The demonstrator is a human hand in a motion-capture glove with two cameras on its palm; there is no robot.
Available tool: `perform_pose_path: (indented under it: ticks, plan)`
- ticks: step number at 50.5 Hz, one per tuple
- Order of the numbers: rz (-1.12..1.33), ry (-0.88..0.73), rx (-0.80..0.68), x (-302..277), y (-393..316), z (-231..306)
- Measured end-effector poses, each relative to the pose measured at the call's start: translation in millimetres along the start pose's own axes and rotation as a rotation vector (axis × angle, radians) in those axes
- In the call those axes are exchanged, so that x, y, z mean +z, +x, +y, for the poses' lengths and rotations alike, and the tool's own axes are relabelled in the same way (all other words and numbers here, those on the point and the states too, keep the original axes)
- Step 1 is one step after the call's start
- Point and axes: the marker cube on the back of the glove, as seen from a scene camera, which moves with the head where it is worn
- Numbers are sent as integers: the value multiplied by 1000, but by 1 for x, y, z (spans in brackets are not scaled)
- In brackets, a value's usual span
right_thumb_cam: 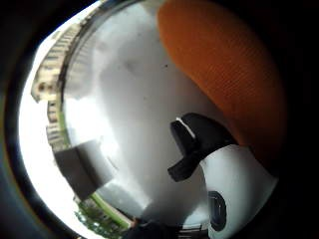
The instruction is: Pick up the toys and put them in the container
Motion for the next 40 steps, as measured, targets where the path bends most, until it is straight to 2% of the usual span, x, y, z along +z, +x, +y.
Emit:
perform_pose_path:
  ticks: [16, 26, 35, 40]
  plan:
    - [-118, -7, -19, -26, -34, 23]
    - [-197, 113, -56, -122, -82, 63]
    - [-205, 254, -163, -213, -125, 94]
    - [-190, 313, -233, -257, -168, 130]
